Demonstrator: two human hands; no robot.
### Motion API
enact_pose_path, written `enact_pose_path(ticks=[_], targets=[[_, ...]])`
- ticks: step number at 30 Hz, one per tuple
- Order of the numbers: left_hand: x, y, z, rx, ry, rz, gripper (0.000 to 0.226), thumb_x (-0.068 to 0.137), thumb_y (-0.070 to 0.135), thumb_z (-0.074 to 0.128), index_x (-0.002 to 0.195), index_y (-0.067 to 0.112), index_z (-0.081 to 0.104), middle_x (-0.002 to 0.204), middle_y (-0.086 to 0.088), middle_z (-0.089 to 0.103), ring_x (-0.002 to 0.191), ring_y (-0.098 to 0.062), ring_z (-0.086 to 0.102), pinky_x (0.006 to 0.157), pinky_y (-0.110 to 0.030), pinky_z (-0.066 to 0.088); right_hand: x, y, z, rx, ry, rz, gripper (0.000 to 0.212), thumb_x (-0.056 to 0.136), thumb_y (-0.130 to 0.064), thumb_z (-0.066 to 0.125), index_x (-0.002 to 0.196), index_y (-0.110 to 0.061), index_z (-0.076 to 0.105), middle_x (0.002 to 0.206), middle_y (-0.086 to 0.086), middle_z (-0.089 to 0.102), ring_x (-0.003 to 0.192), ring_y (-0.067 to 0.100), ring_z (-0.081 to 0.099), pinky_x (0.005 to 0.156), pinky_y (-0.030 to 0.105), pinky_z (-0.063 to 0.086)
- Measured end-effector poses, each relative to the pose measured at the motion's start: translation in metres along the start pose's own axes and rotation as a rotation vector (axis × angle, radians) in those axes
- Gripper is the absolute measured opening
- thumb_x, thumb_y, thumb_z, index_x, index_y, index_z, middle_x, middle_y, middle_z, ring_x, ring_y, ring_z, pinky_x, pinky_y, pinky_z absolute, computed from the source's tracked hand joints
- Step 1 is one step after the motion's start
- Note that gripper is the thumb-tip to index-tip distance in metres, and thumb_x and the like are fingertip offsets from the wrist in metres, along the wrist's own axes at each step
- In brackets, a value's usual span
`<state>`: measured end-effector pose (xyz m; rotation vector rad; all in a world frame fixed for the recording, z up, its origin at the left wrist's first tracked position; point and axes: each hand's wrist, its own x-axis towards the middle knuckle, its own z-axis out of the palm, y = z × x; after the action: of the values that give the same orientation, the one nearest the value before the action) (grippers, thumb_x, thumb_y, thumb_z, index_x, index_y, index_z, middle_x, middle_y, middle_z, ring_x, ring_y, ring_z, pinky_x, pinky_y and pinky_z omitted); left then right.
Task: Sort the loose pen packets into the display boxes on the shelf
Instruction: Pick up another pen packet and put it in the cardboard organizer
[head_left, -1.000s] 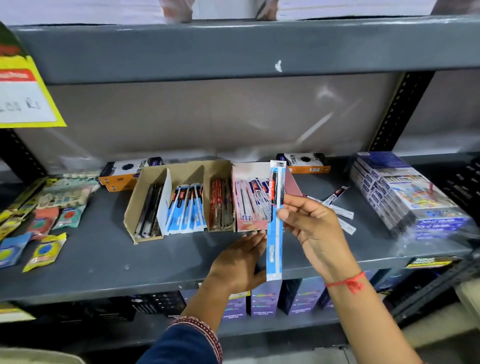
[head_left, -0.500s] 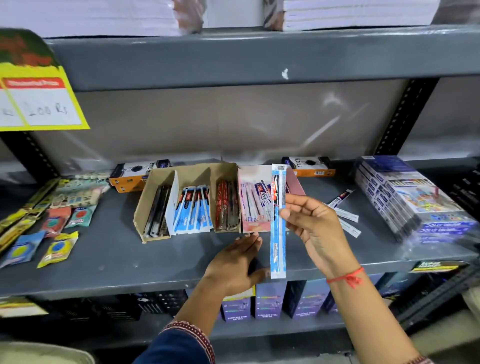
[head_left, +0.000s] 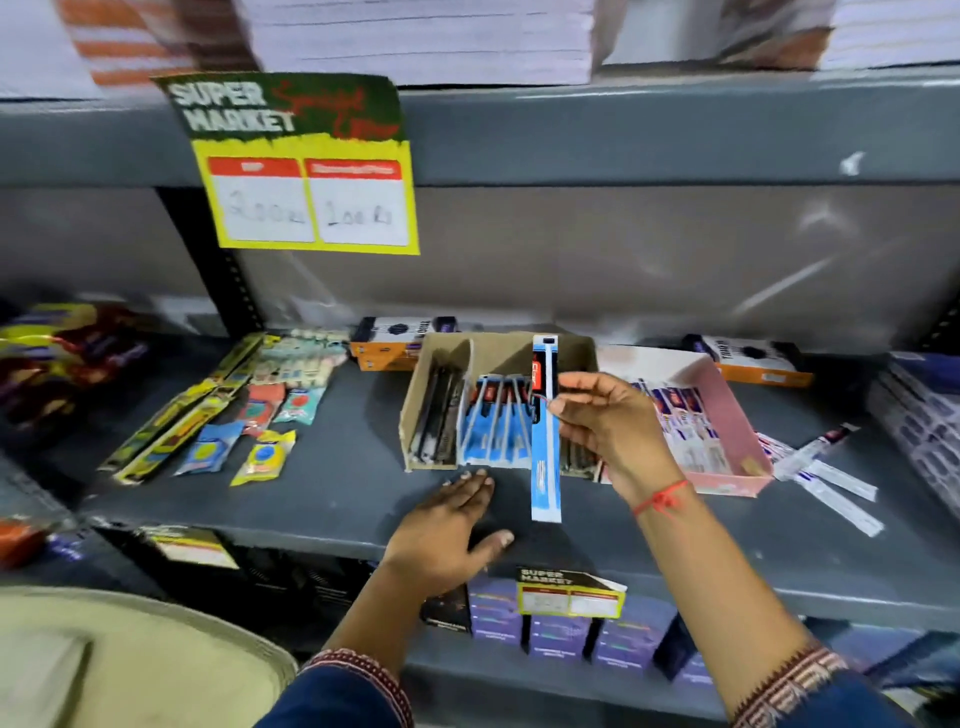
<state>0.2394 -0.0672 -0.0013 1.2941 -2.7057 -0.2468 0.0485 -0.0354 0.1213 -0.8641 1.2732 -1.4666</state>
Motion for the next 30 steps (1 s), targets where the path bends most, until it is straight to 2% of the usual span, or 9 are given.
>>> enact_pose_path(ticks=[4, 7, 8, 10, 12, 16, 21, 26, 30], targets=[[-0.003, -0.015, 0.002, 0.019, 0.049, 0.003, 0.068, 0.09, 0.062, 0.027, 0.145, 0.025, 0.011, 0.156, 0.008, 0.009, 0.14, -0.009, 0.006, 0.106, -0.019, -0.001, 0.038, -0.001, 0.024, -0.149, 0.033, 0.016, 0.027, 0.081, 0.014, 0.059, 0.079, -0.012, 0.059, 0.072, 0.003, 0.059, 0.064, 0.012, 0.058, 0.054, 0.015, 0.055], [-0.004, -0.017, 0.005, -0.003, 0.113, 0.034, 0.069, 0.089, 0.063, 0.028, 0.144, 0.024, 0.016, 0.155, 0.007, 0.016, 0.14, -0.01, 0.011, 0.106, -0.018, -0.001, 0.07, 0.005, 0.04, -0.376, 0.095, -0.018, 0.027, 0.079, 0.015, 0.059, 0.101, 0.002, 0.064, 0.087, 0.017, 0.067, 0.075, 0.026, 0.064, 0.078, 0.041, 0.058], [-0.004, -0.016, 0.004, -0.012, 0.123, 0.046, 0.069, 0.089, 0.062, 0.03, 0.144, 0.023, 0.018, 0.154, 0.005, 0.019, 0.14, -0.011, 0.013, 0.107, -0.018, 0.001, 0.079, 0.007, 0.044, -0.477, 0.114, -0.025, 0.03, 0.078, 0.014, 0.059, 0.106, 0.003, 0.064, 0.098, 0.023, 0.068, 0.084, 0.032, 0.065, 0.087, 0.045, 0.056], [-0.003, -0.016, 0.004, -0.032, 0.139, 0.052, 0.068, 0.089, 0.06, 0.034, 0.143, 0.021, 0.021, 0.153, 0.003, 0.022, 0.139, -0.013, 0.017, 0.108, -0.02, 0.005, 0.096, 0.014, 0.054, -0.701, 0.142, -0.03, 0.032, 0.079, 0.008, 0.057, 0.11, 0.001, 0.063, 0.112, 0.024, 0.067, 0.102, 0.036, 0.065, 0.095, 0.043, 0.052], [-0.002, -0.016, 0.004, -0.045, 0.149, 0.059, 0.069, 0.089, 0.058, 0.037, 0.143, 0.019, 0.023, 0.153, 0.0, 0.024, 0.139, -0.015, 0.02, 0.11, -0.021, 0.007, 0.108, 0.021, 0.061, -0.9, 0.156, -0.061, 0.031, 0.08, 0.005, 0.054, 0.109, 0.0, 0.064, 0.115, 0.024, 0.066, 0.109, 0.036, 0.062, 0.096, 0.041, 0.051], [-0.002, -0.017, 0.006, -0.067, 0.137, 0.067, 0.07, 0.089, 0.055, 0.04, 0.143, 0.014, 0.024, 0.152, -0.005, 0.026, 0.138, -0.02, 0.022, 0.112, -0.027, 0.01, 0.121, 0.034, 0.072, -1.237, 0.097, -0.097, 0.028, 0.083, 0.004, 0.048, 0.106, 0.006, 0.064, 0.114, 0.027, 0.065, 0.11, 0.039, 0.06, 0.093, 0.037, 0.048], [0.0, -0.018, 0.007, -0.08, 0.136, 0.084, 0.07, 0.09, 0.054, 0.04, 0.143, 0.012, 0.022, 0.152, -0.008, 0.025, 0.139, -0.022, 0.021, 0.113, -0.029, 0.006, 0.133, 0.042, 0.074, -1.297, 0.117, -0.007, 0.03, 0.087, 0.001, 0.041, 0.112, 0.007, 0.056, 0.119, 0.029, 0.061, 0.114, 0.04, 0.057, 0.101, 0.037, 0.042], [0.0, -0.019, 0.008, -0.075, 0.136, 0.092, 0.07, 0.09, 0.054, 0.04, 0.142, 0.01, 0.023, 0.152, -0.009, 0.026, 0.139, -0.022, 0.022, 0.113, -0.031, 0.009, 0.134, 0.05, 0.069, -1.364, 0.129, 0.072, 0.029, 0.089, 0.0, 0.041, 0.112, 0.005, 0.059, 0.113, 0.027, 0.065, 0.107, 0.041, 0.061, 0.093, 0.04, 0.048], [0.0, -0.018, 0.008, -0.074, 0.139, 0.096, 0.07, 0.09, 0.053, 0.041, 0.142, 0.009, 0.025, 0.151, -0.01, 0.028, 0.138, -0.024, 0.024, 0.113, -0.032, 0.01, 0.133, 0.052, 0.069, -1.493, 0.132, 0.013, 0.031, 0.088, 0.002, 0.039, 0.11, 0.004, 0.06, 0.114, 0.027, 0.065, 0.109, 0.041, 0.06, 0.098, 0.043, 0.045]])
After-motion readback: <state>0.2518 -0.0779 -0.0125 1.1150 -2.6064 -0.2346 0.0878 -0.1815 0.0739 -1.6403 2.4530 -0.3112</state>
